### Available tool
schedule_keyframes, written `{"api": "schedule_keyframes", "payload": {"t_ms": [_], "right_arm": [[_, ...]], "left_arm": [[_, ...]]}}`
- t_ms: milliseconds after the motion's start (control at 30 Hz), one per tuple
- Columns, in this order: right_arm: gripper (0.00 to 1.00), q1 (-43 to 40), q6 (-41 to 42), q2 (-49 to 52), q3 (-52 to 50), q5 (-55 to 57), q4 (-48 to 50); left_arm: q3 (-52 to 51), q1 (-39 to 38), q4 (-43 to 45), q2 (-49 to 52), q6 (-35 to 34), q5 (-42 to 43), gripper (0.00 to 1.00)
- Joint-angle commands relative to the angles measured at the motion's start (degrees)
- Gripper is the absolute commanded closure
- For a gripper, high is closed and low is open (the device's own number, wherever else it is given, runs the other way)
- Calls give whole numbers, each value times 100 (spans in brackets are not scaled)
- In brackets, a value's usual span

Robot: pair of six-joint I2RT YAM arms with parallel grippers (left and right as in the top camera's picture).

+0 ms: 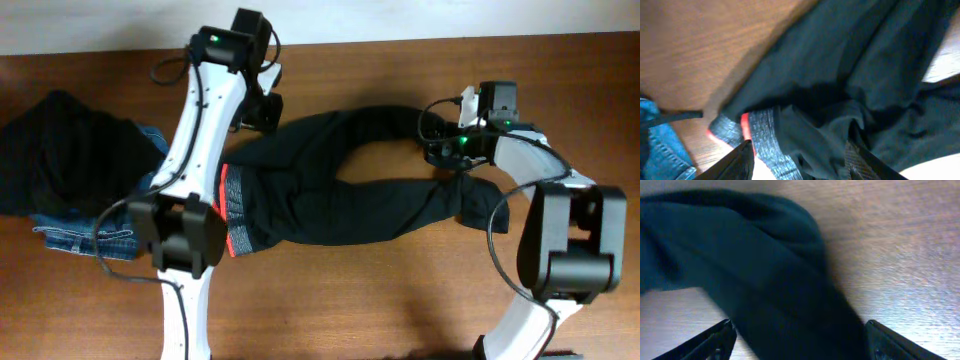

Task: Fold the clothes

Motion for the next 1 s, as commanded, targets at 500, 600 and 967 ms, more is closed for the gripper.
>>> {"api": "schedule_keyframes", "payload": {"t_ms": [500, 600, 967], "right_arm": [[95, -205, -1537, -184, 1276, 1351, 627], [94, -186, -2251, -184, 1707, 1403, 616], [57, -573, -2149, 109, 1910, 2063, 284]], "left_arm": [[-24, -4, -197, 1718, -81, 83, 43], [-24, -4, -216, 1757, -79, 83, 43], [-24, 28, -302, 1757, -79, 79, 43]]}}
